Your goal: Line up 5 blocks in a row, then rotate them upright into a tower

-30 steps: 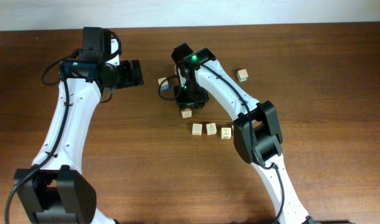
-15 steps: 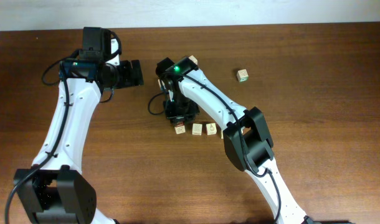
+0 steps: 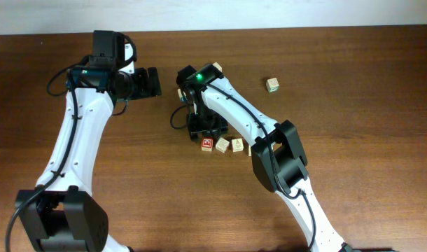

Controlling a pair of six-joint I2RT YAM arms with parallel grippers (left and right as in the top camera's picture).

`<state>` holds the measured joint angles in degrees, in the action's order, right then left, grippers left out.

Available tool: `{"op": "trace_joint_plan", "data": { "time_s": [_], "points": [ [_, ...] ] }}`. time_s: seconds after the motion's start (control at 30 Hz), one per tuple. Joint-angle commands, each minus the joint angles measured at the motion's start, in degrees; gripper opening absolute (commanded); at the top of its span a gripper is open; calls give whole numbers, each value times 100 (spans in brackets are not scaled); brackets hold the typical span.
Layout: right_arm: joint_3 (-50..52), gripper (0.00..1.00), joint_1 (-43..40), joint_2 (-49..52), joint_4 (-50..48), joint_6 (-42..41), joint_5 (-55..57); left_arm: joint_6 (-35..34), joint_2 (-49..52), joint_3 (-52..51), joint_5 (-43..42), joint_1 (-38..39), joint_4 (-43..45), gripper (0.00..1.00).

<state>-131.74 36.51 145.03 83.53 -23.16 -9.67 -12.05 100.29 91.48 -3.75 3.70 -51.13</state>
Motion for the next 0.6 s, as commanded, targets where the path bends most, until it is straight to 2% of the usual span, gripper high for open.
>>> {"op": "trace_joint_plan", "data": {
  "time_s": [0.0, 0.2, 0.33, 0.4, 0.57],
  "points": [
    [-219, 66, -15, -101, 46, -31, 50, -74, 31, 83, 57, -13, 7, 99],
    [-1331, 66, -74, -105, 533, -2, -17, -74, 31, 81, 57, -13, 7, 99],
    [-2789, 65, -299, -105, 1309, 37, -15, -74, 31, 83, 57, -13, 7, 99],
    [-3386, 61, -442, -179, 1381, 284, -302, -74, 31, 83, 59, -13, 7, 99],
    [-3788, 59, -706, -815, 1381, 304, -385, -74, 31, 81, 57, -13, 7, 99]
  ]
}}
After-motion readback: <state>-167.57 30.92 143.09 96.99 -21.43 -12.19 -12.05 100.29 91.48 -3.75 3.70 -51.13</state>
